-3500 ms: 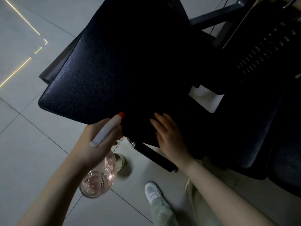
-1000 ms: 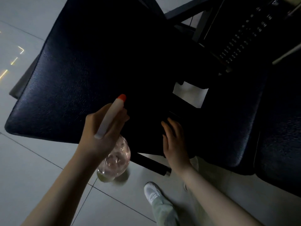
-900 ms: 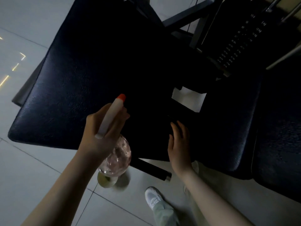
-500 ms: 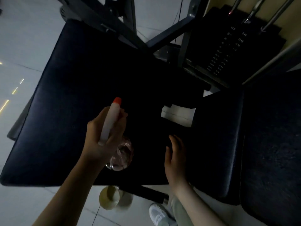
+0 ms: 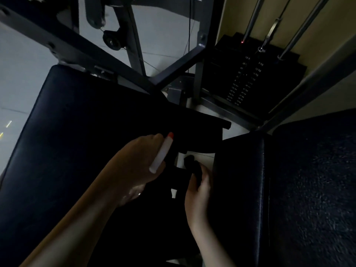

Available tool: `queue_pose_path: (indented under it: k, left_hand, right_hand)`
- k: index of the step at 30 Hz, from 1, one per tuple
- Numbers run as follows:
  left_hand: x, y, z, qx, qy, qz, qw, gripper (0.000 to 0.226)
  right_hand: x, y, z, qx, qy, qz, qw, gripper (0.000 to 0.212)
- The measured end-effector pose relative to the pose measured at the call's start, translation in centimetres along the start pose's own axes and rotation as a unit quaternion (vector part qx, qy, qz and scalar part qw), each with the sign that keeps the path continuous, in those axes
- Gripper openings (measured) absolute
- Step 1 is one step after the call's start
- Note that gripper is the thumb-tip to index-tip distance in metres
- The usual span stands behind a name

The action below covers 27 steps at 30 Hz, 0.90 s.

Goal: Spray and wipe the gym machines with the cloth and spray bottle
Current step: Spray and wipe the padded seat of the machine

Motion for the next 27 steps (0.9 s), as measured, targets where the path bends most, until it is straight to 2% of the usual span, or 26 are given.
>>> queue_pose_path:
  k: [2,4,7,8,11,14,19,21,27]
  left_hand:
    - [-0.6,-1.4,-0.4,-0.002,-0.083,-0.078,0.994,0.037]
    - [-0.4,-2.8,-2.3,0.052,-0.169,-0.119,0.977,0.039]
    - [2.2,-4.5,-4.7,0.176,-0.222,-0.070,0.957,0.055]
    - [2.6,-4.9,-4.8,0.186,-0.229,-0.060,0.954,0.054]
    - [1.7,-5.5,-4.7,0.163,-0.248,-0.091,0.950,0.050]
    - [0.9,-5.5,-5.1,0.132,-0.204,-0.124,0.962,0.048]
    - [0.3,-5.2,-5.4,0.100,-0.167,-0.161,0.968,0.020]
    - [-0.1,-5.0,-5.4,0.097,-0.158,-0.166,0.969,0.011]
    - [1.3,-5.3,-6.0,0.124,-0.193,-0.109,0.967,0.036]
  right_hand:
    - [0.6,-0.5,-0.1,-0.019,-0.008,0.004,1.000,0.034]
    - [1.0,-1.2,0.1,-0.041,0.005,0.021,0.999,0.033]
    - [0.8,-2.2,0.0,-0.052,0.019,0.017,0.998,0.035]
    - [0.8,-2.5,-0.1,-0.052,0.023,0.014,0.998,0.036]
    - [1.1,-3.6,-0.2,-0.064,0.034,0.014,0.997,0.036]
    - [0.8,-4.8,-0.2,-0.072,0.019,-0.018,0.997,0.034]
    - [1.4,-6.1,-0.5,-0.097,0.043,-0.002,0.994,0.036]
    - [1.0,-6.5,-0.9,-0.093,0.035,-0.023,0.995,0.036]
    - [1.9,-8.1,-1.3,-0.094,0.020,-0.018,0.995,0.038]
Point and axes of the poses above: each hand's wrist, its own y-axis away from the middle knuckle, its own z-axis out of the back of the hand, x = y × z, the point moved 10 cm from there along -y, towards the middle knuckle, and after that the axes turned 12 degrees about -y, right-handed, at the moved point
